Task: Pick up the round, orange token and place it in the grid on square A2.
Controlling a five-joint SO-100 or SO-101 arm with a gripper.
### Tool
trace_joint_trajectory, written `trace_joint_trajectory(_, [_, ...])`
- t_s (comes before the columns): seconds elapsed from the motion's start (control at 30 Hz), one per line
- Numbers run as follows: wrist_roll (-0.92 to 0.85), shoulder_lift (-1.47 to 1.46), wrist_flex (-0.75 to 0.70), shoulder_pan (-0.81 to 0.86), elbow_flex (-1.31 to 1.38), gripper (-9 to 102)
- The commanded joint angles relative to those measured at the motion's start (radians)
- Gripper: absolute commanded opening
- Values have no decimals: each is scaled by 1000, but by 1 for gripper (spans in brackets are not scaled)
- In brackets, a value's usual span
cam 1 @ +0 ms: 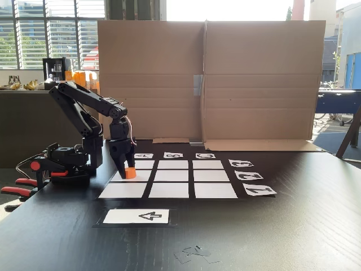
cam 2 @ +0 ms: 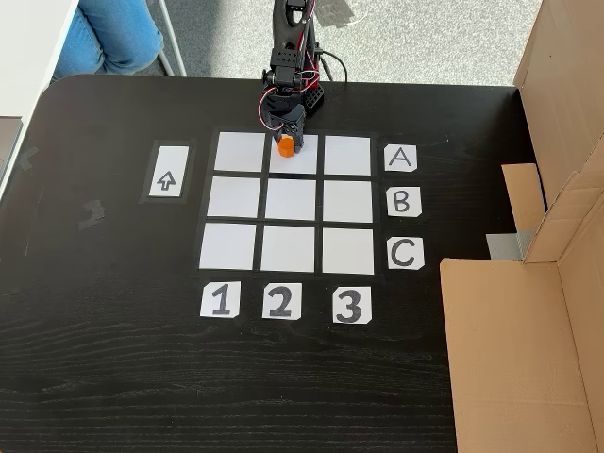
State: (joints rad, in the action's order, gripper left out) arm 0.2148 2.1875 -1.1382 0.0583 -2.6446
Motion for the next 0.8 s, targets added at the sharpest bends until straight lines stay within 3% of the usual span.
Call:
trace_joint_trajectory(0.0, [-5, -6, 15, -9, -6, 0])
trace_joint_trajectory(0.2, [9, 0, 26, 5, -6, 11])
trace_joint_trajectory(0.3, [6, 3, 26, 11, -9, 32])
trace_joint_trajectory(0.37, [2, 5, 26, 14, -12, 38])
trace_joint_trajectory(0.77, [-2, 8, 84, 38, -6, 40])
